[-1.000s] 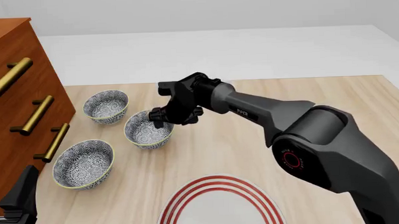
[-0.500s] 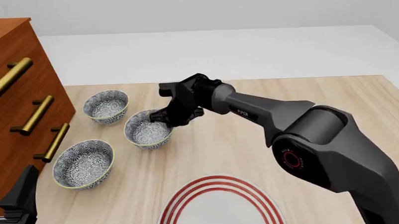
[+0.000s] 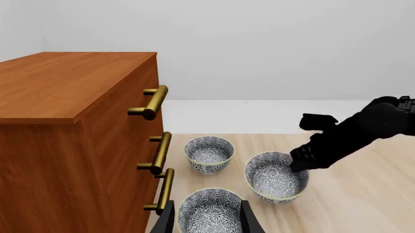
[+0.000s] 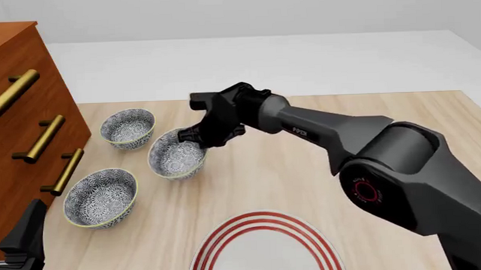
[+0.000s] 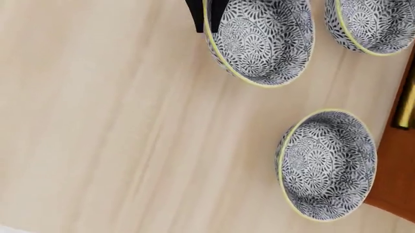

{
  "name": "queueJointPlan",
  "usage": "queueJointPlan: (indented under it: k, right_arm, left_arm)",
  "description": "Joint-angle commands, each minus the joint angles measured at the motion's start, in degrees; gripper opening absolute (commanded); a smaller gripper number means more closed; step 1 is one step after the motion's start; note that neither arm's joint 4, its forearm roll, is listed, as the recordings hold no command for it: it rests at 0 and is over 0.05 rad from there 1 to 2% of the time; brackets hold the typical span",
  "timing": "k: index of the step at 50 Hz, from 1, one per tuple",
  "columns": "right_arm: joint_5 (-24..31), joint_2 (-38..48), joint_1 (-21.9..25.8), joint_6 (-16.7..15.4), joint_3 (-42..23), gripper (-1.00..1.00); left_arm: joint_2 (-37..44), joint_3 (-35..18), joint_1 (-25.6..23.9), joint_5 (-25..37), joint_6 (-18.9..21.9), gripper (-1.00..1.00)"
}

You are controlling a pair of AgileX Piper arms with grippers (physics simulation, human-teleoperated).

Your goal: Pick up the bowl and put it in the middle on the plate.

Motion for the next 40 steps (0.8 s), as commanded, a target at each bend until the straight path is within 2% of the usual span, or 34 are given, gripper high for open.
queueJointPlan:
  k: [1,3,5,6,8,9,11,12,26,34,40]
  right_arm:
    - [-2.82,-7.54,0.37,3.17,5.4,-1.0]
    - [-3.91,-9.84,0.88,4.56,7.47,-1.0]
    - [-4.62,-13.24,0.65,4.29,9.44,-1.0]
    - [-5.27,-14.49,1.12,5.9,11.0,-1.0]
    - [-5.6,-16.95,0.88,5.15,12.27,-1.0]
    - [-6.56,-19.03,1.69,7.04,14.52,-1.0]
    - [-6.84,-22.44,1.25,6.32,16.35,-1.0]
    - [-7.23,-23.98,1.3,7.22,17.84,-1.0]
    - [-7.15,-47.51,-0.87,4.8,36.12,-1.0]
    - [-4.82,-57.73,-2.68,3.27,42.9,-1.0]
    - [-4.42,-63.58,-2.76,3.85,49.34,-1.0]
  left_arm:
    - [0.0,0.0,0.0,0.0,0.0,1.0]
    - [0.0,0.0,0.0,0.0,0.0,1.0]
    - [0.0,0.0,0.0,0.0,0.0,1.0]
    - [0.0,0.0,0.0,0.0,0.0,1.0]
    - [0.0,0.0,0.0,0.0,0.0,1.0]
    - [0.0,0.0,0.0,0.0,0.0,1.0]
    - [0.0,0.0,0.0,0.0,0.0,1.0]
    - [0.0,0.0,0.0,0.0,0.0,1.0]
    - [0.0,0.0,0.0,0.0,0.0,1.0]
    - [0.0,0.0,0.0,0.0,0.0,1.0]
    - [0.0,0.0,0.0,0.0,0.0,1.0]
